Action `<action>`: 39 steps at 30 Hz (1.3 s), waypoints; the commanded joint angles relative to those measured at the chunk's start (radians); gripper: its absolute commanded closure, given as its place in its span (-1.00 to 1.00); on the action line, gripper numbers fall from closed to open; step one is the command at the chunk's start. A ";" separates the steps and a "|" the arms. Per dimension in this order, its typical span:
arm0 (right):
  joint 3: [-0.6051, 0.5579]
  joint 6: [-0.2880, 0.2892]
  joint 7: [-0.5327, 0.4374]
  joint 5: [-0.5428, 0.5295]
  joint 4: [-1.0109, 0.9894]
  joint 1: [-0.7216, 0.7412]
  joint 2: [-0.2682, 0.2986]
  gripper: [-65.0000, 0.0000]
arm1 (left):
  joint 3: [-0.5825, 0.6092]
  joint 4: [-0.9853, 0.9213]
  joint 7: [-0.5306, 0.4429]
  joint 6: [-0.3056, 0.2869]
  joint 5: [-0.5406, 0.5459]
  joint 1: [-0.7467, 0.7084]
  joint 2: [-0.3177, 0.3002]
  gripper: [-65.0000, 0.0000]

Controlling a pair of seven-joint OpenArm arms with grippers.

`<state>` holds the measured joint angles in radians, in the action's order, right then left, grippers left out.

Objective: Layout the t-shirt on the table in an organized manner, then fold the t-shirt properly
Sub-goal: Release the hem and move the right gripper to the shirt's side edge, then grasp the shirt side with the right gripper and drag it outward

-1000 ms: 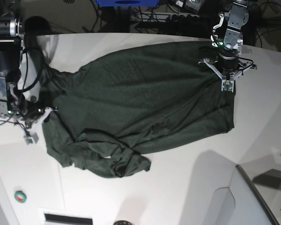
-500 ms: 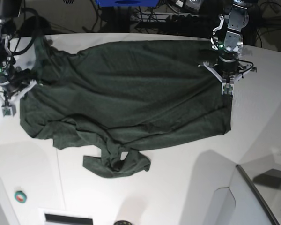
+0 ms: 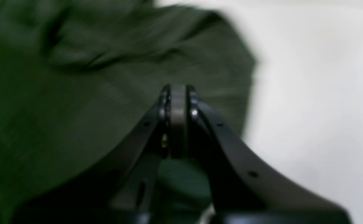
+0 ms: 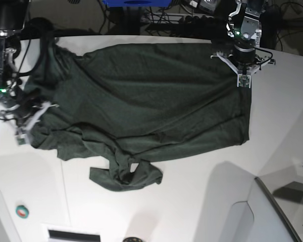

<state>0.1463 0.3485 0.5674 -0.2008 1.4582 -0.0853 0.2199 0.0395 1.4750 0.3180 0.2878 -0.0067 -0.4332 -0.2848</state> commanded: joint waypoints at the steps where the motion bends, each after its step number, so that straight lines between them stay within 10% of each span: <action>1: -0.026 0.001 -0.031 -0.006 0.020 0.009 0.005 0.76 | -0.006 0.017 -0.015 0.009 -0.006 -0.013 -0.008 1.00; 6: -0.205 -0.082 -0.126 0.172 0.014 0.026 0.003 -0.13 | -0.006 0.017 -0.015 0.009 -0.006 -0.017 -0.008 1.00; 11: -0.294 -0.084 -0.143 0.435 -0.037 0.075 -0.063 -0.15 | -0.006 0.010 -0.015 0.009 -0.006 -0.017 -0.008 1.00; 20: -0.302 -0.082 -0.137 0.447 -0.213 0.197 -0.116 -0.13 | -0.006 0.008 -0.012 0.009 -0.006 -0.013 -0.008 1.00; 30: -0.297 -0.081 -0.134 0.447 -0.343 0.278 -0.121 0.98 | -0.008 0.008 -0.010 0.009 -0.006 -0.006 -0.008 1.00; 39: -0.299 -0.081 -0.077 0.449 -0.285 0.368 -0.107 0.98 | -0.008 -0.092 -0.010 0.012 -0.014 0.043 -0.009 1.00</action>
<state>-0.1555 0.2722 0.5125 0.2432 1.1564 0.2539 0.1032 0.0357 1.3727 0.2970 0.2955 -0.0246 -0.3908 -0.2848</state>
